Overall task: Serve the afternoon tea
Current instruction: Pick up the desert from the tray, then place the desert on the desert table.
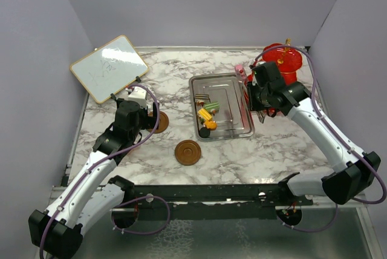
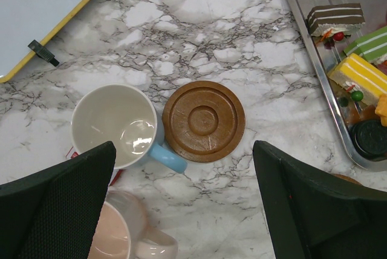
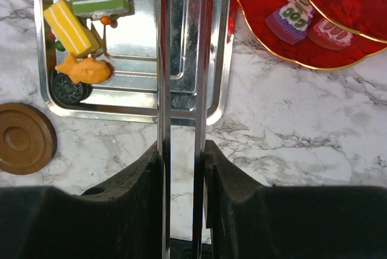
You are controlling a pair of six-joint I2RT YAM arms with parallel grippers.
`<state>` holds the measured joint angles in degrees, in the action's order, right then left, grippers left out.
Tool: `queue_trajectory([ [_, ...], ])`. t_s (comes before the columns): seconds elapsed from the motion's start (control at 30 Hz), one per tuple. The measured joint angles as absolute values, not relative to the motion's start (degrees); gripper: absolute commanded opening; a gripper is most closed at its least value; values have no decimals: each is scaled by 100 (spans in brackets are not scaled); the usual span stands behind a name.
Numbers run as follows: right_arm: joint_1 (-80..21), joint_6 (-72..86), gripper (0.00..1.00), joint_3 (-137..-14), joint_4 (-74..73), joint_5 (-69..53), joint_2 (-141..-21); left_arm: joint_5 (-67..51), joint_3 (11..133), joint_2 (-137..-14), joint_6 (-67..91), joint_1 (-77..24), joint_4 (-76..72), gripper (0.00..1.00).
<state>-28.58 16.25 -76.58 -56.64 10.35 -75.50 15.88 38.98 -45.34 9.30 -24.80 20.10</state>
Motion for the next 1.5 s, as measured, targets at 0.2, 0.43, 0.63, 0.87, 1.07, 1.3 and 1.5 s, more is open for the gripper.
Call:
queue_trajectory([
  [0.2, -2705, 1643, 25, -7660, -5728, 1260, -7540, 1586, 3898, -4534, 930, -2480, 2010, 99],
  [0.43, -2228, 1625, 25, -7658, -5719, 1234, -7520, 1581, 3898, -4536, 930, -2480, 2014, 99],
  [0.63, -1809, 1612, 25, -7642, -5673, 1061, -7498, 1562, 3898, -4563, 930, -2480, 2021, 99],
  [0.87, -1409, 1533, 25, -7470, -5485, 843, -7498, 1474, 3900, -4622, 930, -2480, 2021, 99],
  [1.07, -1326, 1490, 25, -7308, -5221, 808, -7568, 1437, 3898, -4652, 932, -2480, 2023, 99],
  [1.3, -1308, 1468, 25, -7157, -4797, 917, -7811, 1433, 3900, -4687, 932, -2480, 2023, 99],
  [1.5, -1256, 1468, 26, -7076, -4615, 974, -7940, 1431, 3900, -4689, 932, -2482, 2023, 99],
])
